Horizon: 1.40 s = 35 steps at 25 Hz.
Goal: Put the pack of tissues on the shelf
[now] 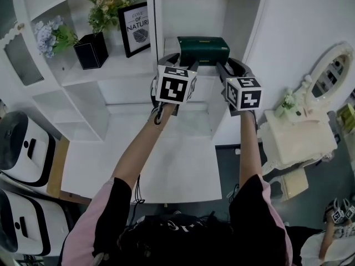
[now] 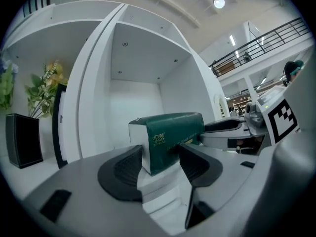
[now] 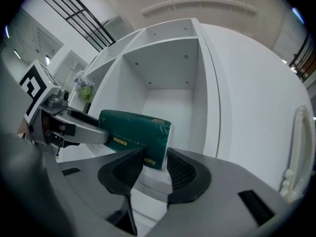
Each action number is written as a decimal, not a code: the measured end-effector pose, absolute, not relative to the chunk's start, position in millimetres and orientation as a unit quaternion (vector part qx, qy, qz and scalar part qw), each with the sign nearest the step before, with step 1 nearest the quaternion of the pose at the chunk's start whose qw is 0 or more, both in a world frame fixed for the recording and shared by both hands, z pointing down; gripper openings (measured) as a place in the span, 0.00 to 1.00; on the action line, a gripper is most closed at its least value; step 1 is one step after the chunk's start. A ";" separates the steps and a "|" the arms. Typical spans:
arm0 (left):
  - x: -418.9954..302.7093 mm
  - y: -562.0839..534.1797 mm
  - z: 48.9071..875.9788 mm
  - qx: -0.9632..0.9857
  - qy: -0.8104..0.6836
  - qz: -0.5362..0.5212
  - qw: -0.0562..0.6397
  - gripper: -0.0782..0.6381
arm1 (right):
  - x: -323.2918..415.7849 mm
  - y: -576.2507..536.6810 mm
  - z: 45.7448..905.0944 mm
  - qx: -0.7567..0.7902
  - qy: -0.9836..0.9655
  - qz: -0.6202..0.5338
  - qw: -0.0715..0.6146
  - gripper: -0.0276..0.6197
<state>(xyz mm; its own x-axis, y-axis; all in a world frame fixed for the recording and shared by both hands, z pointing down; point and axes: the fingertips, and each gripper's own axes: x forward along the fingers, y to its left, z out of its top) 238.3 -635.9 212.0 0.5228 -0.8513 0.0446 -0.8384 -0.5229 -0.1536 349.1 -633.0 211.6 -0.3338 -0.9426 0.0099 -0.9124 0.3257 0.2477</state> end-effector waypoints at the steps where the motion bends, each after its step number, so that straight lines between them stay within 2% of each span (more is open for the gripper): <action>1: 240.2 -638.2 213.5 -0.870 0.488 -0.055 0.053 0.45 | 349.6 -634.1 211.6 0.577 -0.807 -0.098 0.076 0.31; 4: 244.5 -637.7 214.7 -0.870 0.488 -0.054 0.043 0.44 | 349.7 -634.9 212.0 0.585 -0.801 -0.101 0.079 0.31; 16: 224.5 -610.8 205.3 -0.887 0.455 -0.016 0.083 0.47 | 349.0 -618.5 205.6 0.581 -0.803 -0.128 0.038 0.31; 29: 166.7 -521.8 198.7 -0.913 0.398 0.062 0.071 0.46 | 289.7 -539.3 220.6 0.554 -0.821 -0.132 0.025 0.31; 35: 125.3 -476.6 220.5 -0.927 0.366 0.049 0.071 0.46 | 251.5 -498.7 242.2 0.550 -0.826 -0.122 0.035 0.31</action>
<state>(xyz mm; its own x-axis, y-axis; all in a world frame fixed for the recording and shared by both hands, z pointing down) 125.3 -476.6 220.5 0.7272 -0.6714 -0.1429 -0.6853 -0.7219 -0.0962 251.5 -498.7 242.2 -0.3932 -0.9163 -0.0766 -0.8994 0.3660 0.2391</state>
